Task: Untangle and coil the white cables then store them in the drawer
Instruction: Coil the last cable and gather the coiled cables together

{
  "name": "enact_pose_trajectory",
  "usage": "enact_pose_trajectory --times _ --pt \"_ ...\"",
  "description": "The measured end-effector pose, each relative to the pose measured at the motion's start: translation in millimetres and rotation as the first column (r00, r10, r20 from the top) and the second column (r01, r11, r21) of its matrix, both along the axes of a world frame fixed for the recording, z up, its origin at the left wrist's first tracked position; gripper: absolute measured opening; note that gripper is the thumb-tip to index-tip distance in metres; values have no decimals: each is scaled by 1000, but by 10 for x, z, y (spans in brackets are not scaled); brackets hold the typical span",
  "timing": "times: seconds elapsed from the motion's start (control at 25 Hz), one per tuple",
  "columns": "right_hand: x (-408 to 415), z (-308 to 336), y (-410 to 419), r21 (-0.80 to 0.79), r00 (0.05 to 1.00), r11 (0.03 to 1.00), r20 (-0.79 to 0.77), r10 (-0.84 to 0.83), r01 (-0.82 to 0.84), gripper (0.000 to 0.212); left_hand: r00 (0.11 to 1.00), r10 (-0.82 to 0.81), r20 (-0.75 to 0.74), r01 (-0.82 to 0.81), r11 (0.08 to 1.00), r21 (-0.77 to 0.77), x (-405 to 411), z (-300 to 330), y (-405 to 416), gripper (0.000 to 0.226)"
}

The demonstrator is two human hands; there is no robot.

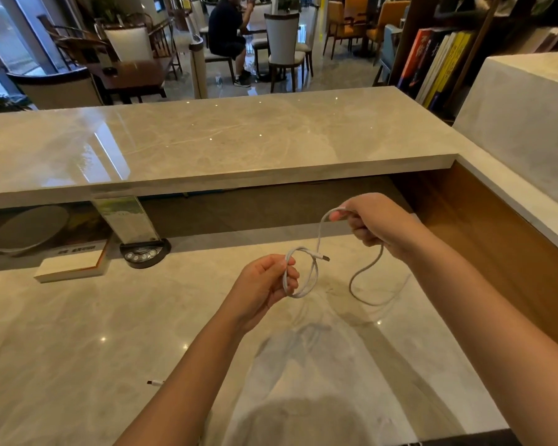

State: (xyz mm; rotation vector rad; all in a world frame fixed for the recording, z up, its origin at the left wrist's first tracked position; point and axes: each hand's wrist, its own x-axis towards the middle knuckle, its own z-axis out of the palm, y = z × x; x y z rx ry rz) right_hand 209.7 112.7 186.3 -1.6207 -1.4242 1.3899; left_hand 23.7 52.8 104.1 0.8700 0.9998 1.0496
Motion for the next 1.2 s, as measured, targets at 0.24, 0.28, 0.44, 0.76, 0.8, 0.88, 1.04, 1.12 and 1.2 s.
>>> enact_pose_trajectory --times 0.24,0.28,0.44,0.76,0.8,0.88,1.04,1.12,1.2 --pt "-209 -218 -633 458 910 805 345 231 -378 20 994 63 87 -60 998 -29 238 9 31 18" --pt "-211 -334 -722 490 891 771 400 216 -407 17 991 55 122 -51 998 -34 252 11 43 18" --pt "-157 -605 -784 524 955 836 297 1 -164 15 991 36 132 -29 998 -57 185 40 22 17" --pt "27 -623 -815 314 979 928 -25 -201 198 20 998 62 -5 -62 996 -59 355 -61 -45 18" --pt "4 -630 -864 315 987 936 -1 -163 155 19 998 64 -11 -65 997 -51 373 -78 -51 18" --pt "-76 -678 -973 303 996 952 58 -64 43 16 998 57 3 -57 997 -44 406 -106 -72 18" --pt "-189 -870 -1083 325 967 934 247 65 -146 13 999 1 52 2 998 -60 421 -110 -97 22" --pt "-172 -931 -1067 317 966 938 252 61 -142 17 996 -49 80 55 995 -79 413 -120 -108 21" --pt "-168 -947 -1044 315 970 942 238 42 -118 21 993 -73 93 82 993 -86 401 -140 -102 20"
